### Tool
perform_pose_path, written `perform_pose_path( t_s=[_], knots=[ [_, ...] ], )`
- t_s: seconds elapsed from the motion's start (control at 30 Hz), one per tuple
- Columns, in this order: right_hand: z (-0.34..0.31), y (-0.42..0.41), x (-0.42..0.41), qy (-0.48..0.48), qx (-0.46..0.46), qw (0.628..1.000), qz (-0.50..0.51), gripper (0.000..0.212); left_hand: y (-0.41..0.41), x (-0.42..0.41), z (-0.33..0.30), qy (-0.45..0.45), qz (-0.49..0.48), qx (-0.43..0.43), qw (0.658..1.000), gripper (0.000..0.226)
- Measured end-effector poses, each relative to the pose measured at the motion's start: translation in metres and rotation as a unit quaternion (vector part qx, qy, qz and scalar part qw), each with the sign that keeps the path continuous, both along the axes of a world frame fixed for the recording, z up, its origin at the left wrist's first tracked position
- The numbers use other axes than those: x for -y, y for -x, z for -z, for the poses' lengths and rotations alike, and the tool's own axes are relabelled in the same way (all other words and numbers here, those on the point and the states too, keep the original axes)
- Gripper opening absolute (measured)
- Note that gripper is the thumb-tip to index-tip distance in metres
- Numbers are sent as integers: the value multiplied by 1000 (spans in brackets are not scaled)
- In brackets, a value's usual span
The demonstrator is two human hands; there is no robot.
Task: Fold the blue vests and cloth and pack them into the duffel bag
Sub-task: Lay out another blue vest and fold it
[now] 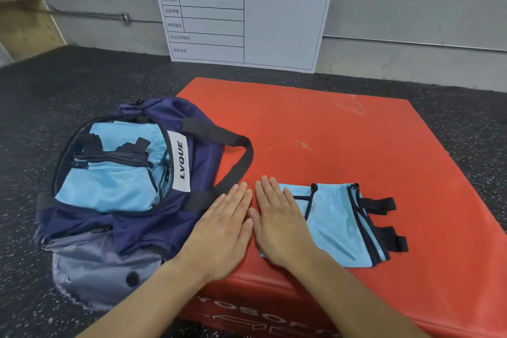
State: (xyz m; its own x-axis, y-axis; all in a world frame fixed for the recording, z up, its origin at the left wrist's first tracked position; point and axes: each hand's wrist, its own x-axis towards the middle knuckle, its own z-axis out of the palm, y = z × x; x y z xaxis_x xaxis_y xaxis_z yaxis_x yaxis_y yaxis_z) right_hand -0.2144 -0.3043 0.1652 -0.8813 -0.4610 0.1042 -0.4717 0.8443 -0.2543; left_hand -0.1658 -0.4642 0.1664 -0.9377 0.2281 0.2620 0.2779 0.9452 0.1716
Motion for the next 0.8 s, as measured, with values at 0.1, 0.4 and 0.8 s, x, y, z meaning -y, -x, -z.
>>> perform_pose_path(
  t_s=[0.1,0.4,0.8],
  knots=[
    [-1,-2,-4,-13,2,1000,-17,91,-1,-4,-3,0,5,4,1000,59],
    [-8,-25,-65,-24,39,999,-17,84,-8,-18,-3,1,81,34,996,65],
    [-17,-95,-160,-69,16,996,-53,66,-10,-41,1,33,119,102,987,84]
  ],
)
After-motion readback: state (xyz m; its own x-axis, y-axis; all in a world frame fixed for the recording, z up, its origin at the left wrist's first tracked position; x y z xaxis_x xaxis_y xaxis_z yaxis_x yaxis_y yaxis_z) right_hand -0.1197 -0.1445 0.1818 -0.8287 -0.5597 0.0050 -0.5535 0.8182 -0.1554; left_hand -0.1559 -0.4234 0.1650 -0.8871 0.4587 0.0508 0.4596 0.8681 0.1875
